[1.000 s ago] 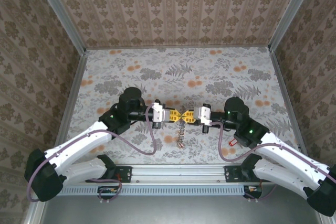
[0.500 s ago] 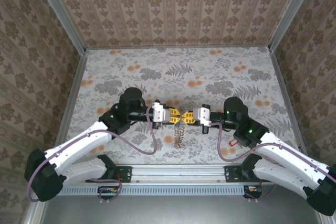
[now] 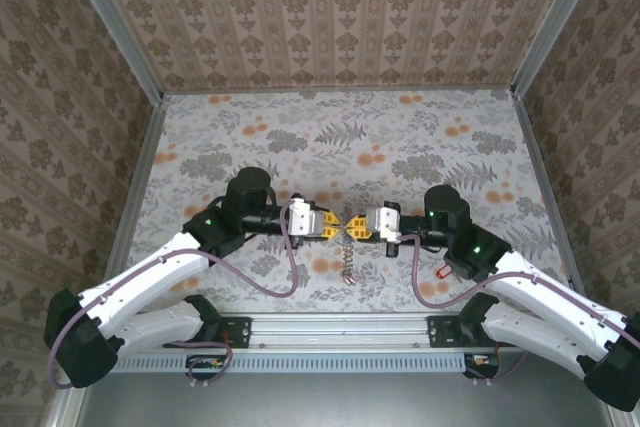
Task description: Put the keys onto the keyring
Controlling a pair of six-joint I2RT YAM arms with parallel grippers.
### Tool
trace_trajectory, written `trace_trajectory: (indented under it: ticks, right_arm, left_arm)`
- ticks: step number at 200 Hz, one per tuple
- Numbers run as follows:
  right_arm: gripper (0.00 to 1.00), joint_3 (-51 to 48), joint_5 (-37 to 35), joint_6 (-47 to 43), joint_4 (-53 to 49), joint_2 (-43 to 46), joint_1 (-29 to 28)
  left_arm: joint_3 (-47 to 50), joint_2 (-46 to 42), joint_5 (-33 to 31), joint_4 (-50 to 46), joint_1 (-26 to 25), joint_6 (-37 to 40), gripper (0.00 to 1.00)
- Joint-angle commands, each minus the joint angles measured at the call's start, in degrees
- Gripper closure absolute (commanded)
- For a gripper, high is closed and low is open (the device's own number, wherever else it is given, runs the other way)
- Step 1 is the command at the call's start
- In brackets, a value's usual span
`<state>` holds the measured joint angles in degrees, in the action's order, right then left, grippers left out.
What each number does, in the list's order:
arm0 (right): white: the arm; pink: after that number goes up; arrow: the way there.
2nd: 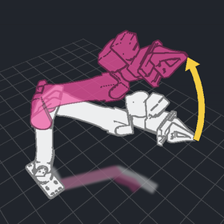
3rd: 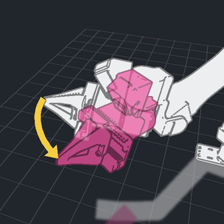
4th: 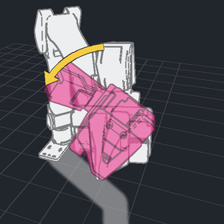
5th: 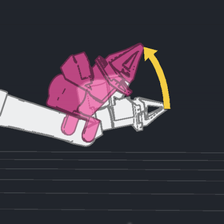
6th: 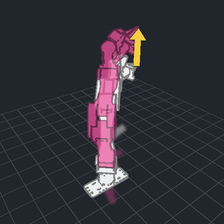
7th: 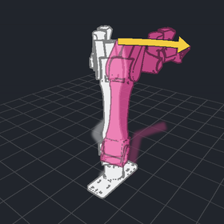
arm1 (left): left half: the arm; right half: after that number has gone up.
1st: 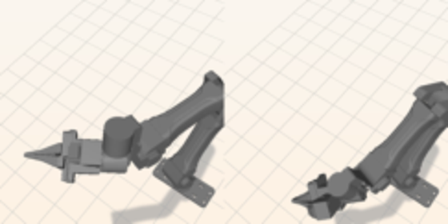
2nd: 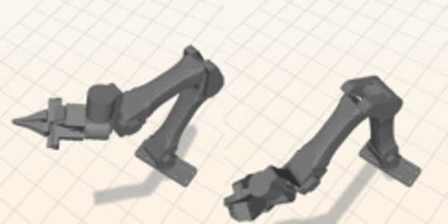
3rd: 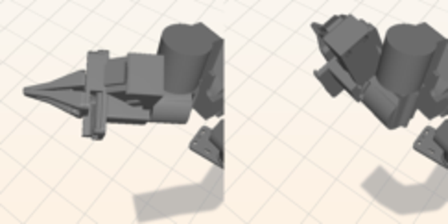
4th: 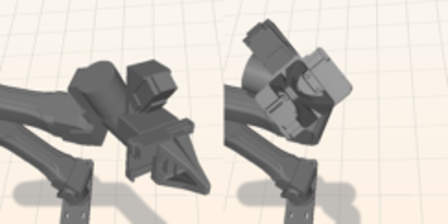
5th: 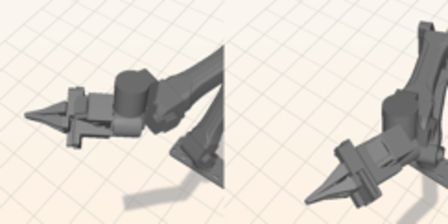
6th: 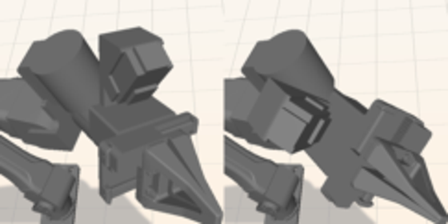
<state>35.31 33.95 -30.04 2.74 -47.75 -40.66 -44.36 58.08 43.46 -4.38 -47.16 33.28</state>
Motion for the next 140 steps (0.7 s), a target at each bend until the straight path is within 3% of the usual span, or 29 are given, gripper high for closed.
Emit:
trace_trajectory:
  ticks: [1,108,126,140]
  right_arm:
    - [1.0,2.2,2.5,-0.5,1.0,-0.1,-0.1]
    - [1.0,2.2,2.6,0.1,1.6,-0.5,-0.1]
    - [1.0,2.1,2.4,0.0,1.5,-0.6,-0.1]
    - [1.0,2.0,2.1,0.0,1.4,-0.7,-0.1]
  left_arm:
    - [-1.8,-0.8,0.0,-0.2,0.4,1.0,0.83]
    - [-3.0,1.4,1.2,0.5,-0.2,0.3,0.86]
    - [-3.3,1.3,1.3,0.5,-0.3,0.2,0.9]
    - [-3.4,1.2,1.2,0.7,-0.3,0.1,1.0]
